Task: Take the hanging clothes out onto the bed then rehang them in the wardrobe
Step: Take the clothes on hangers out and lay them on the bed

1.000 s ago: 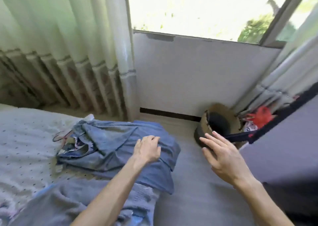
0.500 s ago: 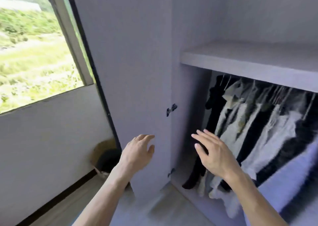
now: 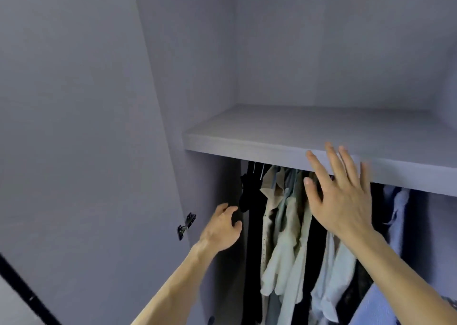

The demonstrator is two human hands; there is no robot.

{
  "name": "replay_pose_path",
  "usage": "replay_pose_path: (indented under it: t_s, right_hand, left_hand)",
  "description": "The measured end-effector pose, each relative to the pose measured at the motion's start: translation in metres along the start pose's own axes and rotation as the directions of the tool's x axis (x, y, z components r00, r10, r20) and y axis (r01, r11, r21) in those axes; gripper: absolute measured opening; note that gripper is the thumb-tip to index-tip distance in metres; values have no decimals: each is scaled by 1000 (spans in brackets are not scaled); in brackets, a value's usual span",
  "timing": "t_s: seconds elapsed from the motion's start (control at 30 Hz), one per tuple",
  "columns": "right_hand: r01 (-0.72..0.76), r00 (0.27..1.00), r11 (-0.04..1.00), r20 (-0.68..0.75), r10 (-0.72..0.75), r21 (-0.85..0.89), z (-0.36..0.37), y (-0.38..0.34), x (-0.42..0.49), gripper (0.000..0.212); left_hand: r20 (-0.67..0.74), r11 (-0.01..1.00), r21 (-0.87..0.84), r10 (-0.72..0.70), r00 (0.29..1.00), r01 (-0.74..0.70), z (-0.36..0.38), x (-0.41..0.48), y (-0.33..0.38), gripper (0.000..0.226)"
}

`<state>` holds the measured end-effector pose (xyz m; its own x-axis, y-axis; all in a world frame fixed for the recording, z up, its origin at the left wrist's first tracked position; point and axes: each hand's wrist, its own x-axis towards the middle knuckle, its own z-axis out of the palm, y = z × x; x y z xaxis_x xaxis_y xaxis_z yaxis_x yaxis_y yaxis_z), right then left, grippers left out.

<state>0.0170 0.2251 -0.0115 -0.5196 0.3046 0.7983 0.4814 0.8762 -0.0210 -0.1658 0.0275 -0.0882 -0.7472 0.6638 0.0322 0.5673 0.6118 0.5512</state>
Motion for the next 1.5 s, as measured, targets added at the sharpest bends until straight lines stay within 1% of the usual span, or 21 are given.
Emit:
replay_pose_path:
  t_s: [0.07, 0.13, 0.17, 0.23, 0.33, 0.43, 0.5, 0.57, 0.73, 0.8, 0.87, 0.97, 1.0, 1.07, 1.17, 1.27, 1.4, 1.5]
  right_hand:
    - [-45, 999, 991, 23, 48, -126, 22, 9, 21, 56]
    - [-57, 998, 982, 9, 59, -177, 46, 18, 33, 56]
    - [-50, 999, 980, -27, 46, -194, 57, 22, 37, 55]
    - [-39, 989, 961, -149, -2, -274, 78, 29, 38, 54]
    - [-42, 940, 924, -328, -92, -381, 101, 37, 40, 60]
    - [-25, 913, 920, -384, -139, -392, 110, 40, 44, 59]
    - [-24, 911, 923, -388, -138, -385, 112, 40, 44, 56]
    - [-26, 905, 922, -402, -142, -386, 115, 40, 44, 55]
    - [-23, 896, 920, -417, -155, -391, 117, 42, 46, 57]
    - [-23, 898, 920, -413, -153, -390, 118, 43, 46, 56]
    - [-31, 901, 919, -410, -145, -393, 118, 42, 45, 55]
    - [-35, 906, 920, -401, -136, -390, 117, 41, 45, 54]
    - [-35, 908, 920, -397, -134, -390, 117, 41, 45, 54]
    - [-37, 913, 922, -389, -126, -385, 115, 41, 45, 53]
    - [-42, 917, 925, -383, -115, -378, 113, 39, 43, 53]
    - [-48, 928, 929, -361, -95, -368, 111, 37, 43, 53]
    - [-57, 943, 933, -325, -66, -354, 108, 34, 42, 53]
    - [-68, 951, 934, -306, -45, -350, 105, 32, 43, 53]
  left_hand:
    - [35, 995, -101, -18, 999, 22, 4, 30, 0, 54]
    - [51, 979, -198, -30, 998, 40, 8, 58, -1, 55]
    - [61, 970, -236, -40, 997, 53, 10, 72, 0, 54]
    - [78, 953, -293, -61, 995, 81, 16, 100, 1, 55]
    - [86, 916, -380, -101, 991, 127, 28, 141, 4, 56]
    - [79, 869, -459, -170, 982, 187, 45, 175, 6, 57]
    - [99, 843, -485, -211, 972, 233, 55, 191, 8, 56]
    - [133, 840, -475, -227, 965, 263, 64, 203, 7, 54]
    - [114, 894, -396, -181, 977, 212, 77, 219, 13, 45]
    - [108, 894, -399, -178, 978, 207, 77, 222, 19, 47]
    - [76, 864, -445, -227, 971, 237, 75, 225, 20, 44]
    - [42, 775, -571, -302, 952, 271, 67, 222, 17, 42]
    - [50, 748, -609, -294, 954, 263, 65, 220, 15, 42]
    - [49, 725, -657, -232, 971, 206, 61, 215, 11, 43]
    - [-11, 709, -697, -160, 987, 107, 57, 205, 2, 44]
    - [-44, 666, -742, -160, 986, 75, 54, 200, -1, 41]
    - [-113, 701, -713, -155, 981, 28, 54, 203, -6, 39]
    - [-150, 689, -724, -195, 969, 27, 52, 204, -9, 40]
